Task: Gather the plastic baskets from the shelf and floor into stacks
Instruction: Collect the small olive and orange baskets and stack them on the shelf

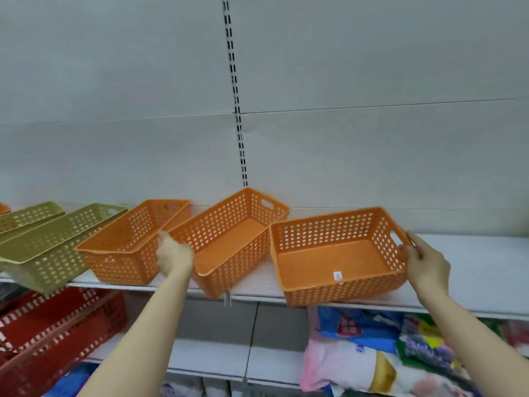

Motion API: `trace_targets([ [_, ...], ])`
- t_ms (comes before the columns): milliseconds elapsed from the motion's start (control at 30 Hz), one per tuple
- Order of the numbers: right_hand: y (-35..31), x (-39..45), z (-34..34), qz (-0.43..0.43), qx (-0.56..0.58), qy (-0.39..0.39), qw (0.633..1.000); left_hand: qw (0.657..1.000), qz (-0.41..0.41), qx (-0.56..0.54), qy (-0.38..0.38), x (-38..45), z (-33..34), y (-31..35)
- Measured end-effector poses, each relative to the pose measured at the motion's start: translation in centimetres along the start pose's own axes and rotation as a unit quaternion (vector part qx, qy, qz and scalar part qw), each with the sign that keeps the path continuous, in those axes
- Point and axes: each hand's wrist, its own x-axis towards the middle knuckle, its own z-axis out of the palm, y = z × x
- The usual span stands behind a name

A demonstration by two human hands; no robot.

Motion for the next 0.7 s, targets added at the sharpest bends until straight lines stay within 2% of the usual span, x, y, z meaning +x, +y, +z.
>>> trace_targets([
  [200, 1.8, -0.6, -9.4, -0.046, -0.008, 0.124, 0.991, 0.985, 0.0, -0.172, -0.03, -4.9, 2.3, 4.5],
  [267, 3.0, -0.4, -13.1, -0.049, -0.011, 0.169, 0.984, 0.975, 0.024, -0.214, -0.052, -6.9, 3.4, 6.9],
  [467, 6.1, -0.1, -24.9, -0.065, 0.033, 0.252, 0.965, 0.909, 0.094, -0.379, -0.146, -14.1, 8.2, 14.3],
  [533, 7.0, 0.1, -28.9, -0.065, 0.049, 0.271, 0.959, 0.894, 0.091, -0.403, -0.176, -17.0, 10.3, 16.8],
  [700, 9.6, 1.4, -38.7, -0.068, 0.039, 0.312, 0.947, 0.891, 0.086, -0.408, -0.181, -26.6, 13.2, 23.0],
])
